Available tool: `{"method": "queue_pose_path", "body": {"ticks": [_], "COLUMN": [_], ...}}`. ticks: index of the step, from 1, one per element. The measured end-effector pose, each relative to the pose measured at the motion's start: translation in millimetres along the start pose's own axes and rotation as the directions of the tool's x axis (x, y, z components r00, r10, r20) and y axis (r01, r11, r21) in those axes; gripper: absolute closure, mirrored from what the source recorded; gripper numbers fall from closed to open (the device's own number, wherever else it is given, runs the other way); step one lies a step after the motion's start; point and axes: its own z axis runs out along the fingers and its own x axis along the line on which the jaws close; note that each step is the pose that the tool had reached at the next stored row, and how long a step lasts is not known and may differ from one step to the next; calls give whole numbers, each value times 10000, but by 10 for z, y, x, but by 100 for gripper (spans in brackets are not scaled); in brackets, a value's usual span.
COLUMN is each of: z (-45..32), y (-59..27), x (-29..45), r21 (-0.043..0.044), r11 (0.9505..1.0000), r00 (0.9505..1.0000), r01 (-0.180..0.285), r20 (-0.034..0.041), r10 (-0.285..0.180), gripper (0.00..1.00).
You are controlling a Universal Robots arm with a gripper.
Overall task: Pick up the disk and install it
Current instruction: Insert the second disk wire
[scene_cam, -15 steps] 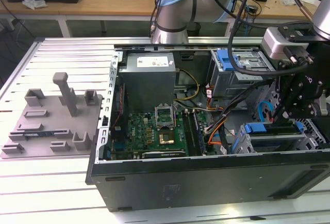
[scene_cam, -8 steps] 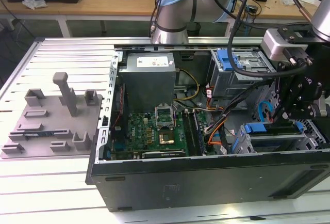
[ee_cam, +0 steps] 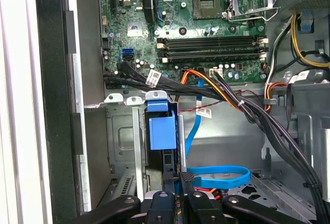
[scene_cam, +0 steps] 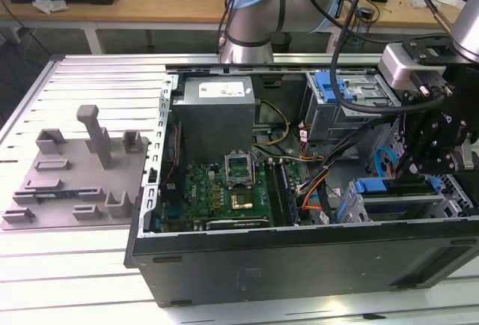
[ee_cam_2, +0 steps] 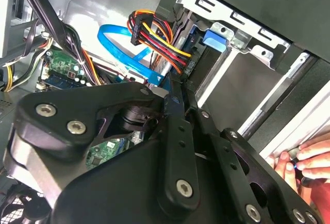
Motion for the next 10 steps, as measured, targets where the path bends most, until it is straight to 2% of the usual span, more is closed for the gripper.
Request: {"method": "queue_pose_path", "body": {"ticks": [10], "z": [-7], "y": [-1], "x": [0], "r21": [0], "r11": [10000], "r00": [10000], "r01": [0], "r20": [-3], "r10": [0], "gripper": [84]}}
